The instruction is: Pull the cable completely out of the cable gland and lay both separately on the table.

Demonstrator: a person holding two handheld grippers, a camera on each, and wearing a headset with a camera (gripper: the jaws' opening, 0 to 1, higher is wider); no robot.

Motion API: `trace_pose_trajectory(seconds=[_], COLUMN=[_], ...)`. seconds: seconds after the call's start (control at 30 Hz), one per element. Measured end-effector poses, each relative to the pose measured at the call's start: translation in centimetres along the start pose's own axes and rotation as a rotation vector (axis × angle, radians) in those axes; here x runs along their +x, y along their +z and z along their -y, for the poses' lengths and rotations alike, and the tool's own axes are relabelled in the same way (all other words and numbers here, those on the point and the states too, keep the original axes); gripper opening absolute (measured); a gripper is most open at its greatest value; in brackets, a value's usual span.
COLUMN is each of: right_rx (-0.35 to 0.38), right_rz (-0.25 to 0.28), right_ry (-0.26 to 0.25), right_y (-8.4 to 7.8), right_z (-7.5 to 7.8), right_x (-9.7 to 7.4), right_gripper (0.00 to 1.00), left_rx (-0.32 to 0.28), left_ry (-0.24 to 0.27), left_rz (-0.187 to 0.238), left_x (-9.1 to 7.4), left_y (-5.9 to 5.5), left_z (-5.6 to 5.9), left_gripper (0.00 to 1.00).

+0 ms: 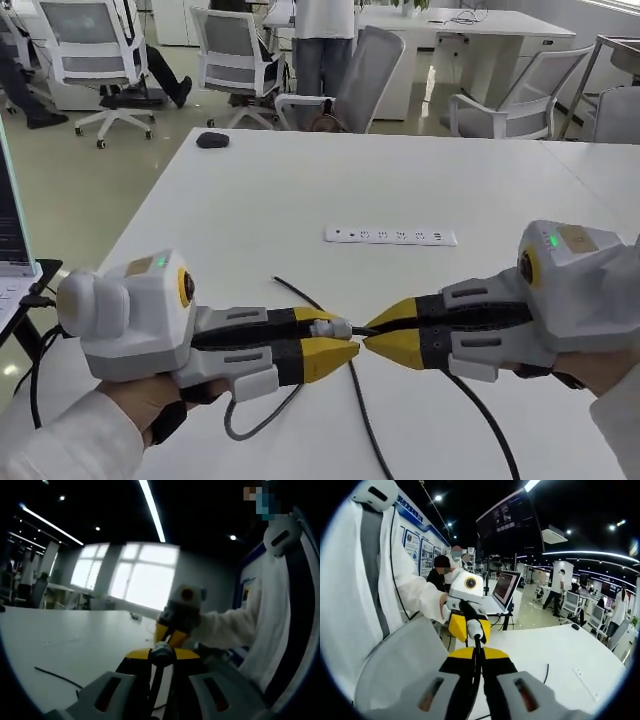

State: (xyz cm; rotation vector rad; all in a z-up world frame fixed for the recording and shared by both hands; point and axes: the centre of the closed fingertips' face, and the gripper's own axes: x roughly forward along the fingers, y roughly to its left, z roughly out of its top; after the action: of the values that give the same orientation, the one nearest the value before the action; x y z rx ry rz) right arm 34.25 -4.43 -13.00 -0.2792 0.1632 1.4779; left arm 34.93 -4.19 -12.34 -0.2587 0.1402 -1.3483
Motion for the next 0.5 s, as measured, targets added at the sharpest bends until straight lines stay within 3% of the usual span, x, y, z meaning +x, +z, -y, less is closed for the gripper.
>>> trace_pose_trajectory(seconds=[0.23, 0.5], right_rx=[0.039, 0.062], right_rz=[0.016, -0.018], right_ry=[-0.021, -0.049], right_y=[-0.8, -2.9], right_z=[0.3, 1.0], right_x=[-0.9, -2.2], right_gripper=[0.03, 0.03], left_rx=[-0.011, -0.021], left_ry=[0.011, 0.031], left_rz=[0.005, 0.01], left_x=[-0.3, -0.9], left_y=[-0.1, -0.1], left_z=[-0.3, -0.8], left_gripper=[0.17, 0.16])
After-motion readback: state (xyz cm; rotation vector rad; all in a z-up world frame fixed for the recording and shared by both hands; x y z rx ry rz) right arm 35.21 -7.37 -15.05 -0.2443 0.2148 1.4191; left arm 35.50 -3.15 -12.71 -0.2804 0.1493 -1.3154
